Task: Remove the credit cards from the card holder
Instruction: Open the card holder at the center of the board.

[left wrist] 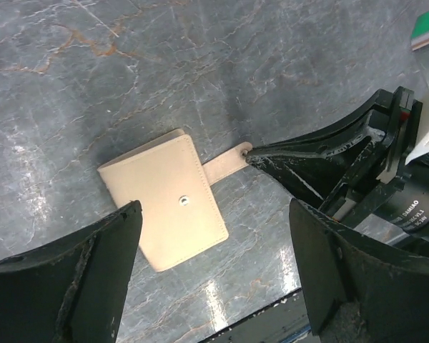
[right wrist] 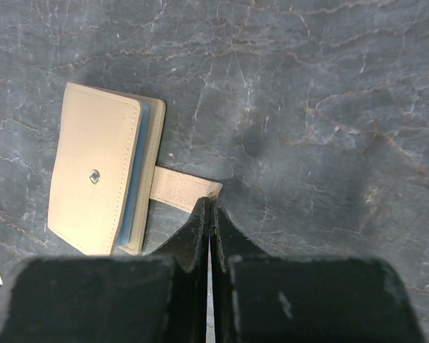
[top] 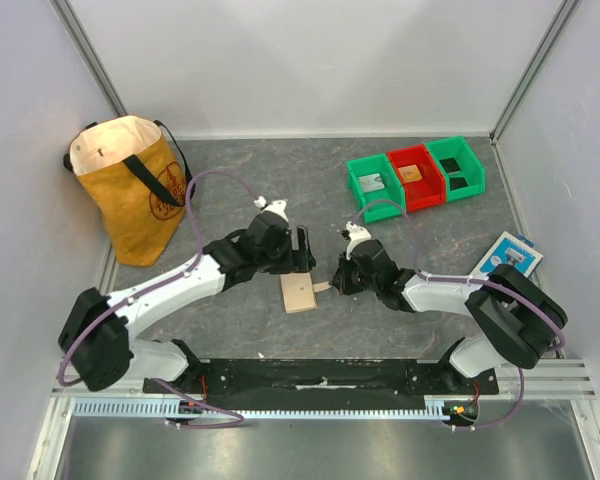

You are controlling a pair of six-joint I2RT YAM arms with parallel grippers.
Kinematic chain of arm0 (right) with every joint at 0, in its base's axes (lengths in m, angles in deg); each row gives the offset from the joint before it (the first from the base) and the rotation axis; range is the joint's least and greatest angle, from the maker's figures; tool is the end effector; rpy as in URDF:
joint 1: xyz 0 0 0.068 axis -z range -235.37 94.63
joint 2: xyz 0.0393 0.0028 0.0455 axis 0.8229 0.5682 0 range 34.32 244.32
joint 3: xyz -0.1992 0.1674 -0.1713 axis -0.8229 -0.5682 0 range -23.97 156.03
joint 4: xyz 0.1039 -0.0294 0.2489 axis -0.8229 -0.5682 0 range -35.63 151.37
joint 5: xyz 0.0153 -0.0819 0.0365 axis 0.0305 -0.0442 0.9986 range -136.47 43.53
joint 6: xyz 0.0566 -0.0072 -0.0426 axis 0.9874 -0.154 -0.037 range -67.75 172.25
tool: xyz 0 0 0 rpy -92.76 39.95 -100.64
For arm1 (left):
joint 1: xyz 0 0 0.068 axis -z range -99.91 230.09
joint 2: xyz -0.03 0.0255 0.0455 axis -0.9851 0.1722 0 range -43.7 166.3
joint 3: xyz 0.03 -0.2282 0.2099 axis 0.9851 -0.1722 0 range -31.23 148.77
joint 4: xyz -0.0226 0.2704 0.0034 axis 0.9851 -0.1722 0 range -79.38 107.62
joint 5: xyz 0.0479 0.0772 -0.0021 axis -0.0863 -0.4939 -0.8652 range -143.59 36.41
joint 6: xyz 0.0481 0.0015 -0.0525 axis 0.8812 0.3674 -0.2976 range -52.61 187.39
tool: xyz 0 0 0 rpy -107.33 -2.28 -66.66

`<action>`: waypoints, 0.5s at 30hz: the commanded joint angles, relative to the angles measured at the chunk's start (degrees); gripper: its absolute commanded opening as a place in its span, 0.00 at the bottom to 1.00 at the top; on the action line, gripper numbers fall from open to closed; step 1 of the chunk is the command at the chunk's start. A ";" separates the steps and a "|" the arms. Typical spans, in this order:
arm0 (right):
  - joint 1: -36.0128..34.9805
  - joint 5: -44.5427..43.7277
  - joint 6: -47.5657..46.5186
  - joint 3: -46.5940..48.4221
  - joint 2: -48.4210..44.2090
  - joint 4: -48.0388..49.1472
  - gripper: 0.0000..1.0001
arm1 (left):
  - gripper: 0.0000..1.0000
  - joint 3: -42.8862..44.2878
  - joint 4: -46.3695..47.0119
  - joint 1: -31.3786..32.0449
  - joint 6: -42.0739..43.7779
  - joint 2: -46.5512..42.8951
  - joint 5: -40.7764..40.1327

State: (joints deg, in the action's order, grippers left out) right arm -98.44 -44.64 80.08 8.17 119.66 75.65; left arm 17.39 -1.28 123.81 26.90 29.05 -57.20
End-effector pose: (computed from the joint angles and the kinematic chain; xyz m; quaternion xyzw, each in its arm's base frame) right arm 0.2176 0.2060 0.1645 -0.1264 0.8933 0.2617 0.3428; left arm 0.2081 -0.1939 0.2635 0.0133 0.9167 -0.2456 0.3149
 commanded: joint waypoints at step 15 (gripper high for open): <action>0.44 1.34 6.71 -7.53 0.88 16.21 0.00 | 0.89 22.56 -21.35 10.50 4.81 27.26 -13.25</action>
State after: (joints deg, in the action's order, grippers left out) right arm -98.22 -43.46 86.05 1.55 119.79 87.02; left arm 34.48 -17.86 131.90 30.05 53.07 -65.82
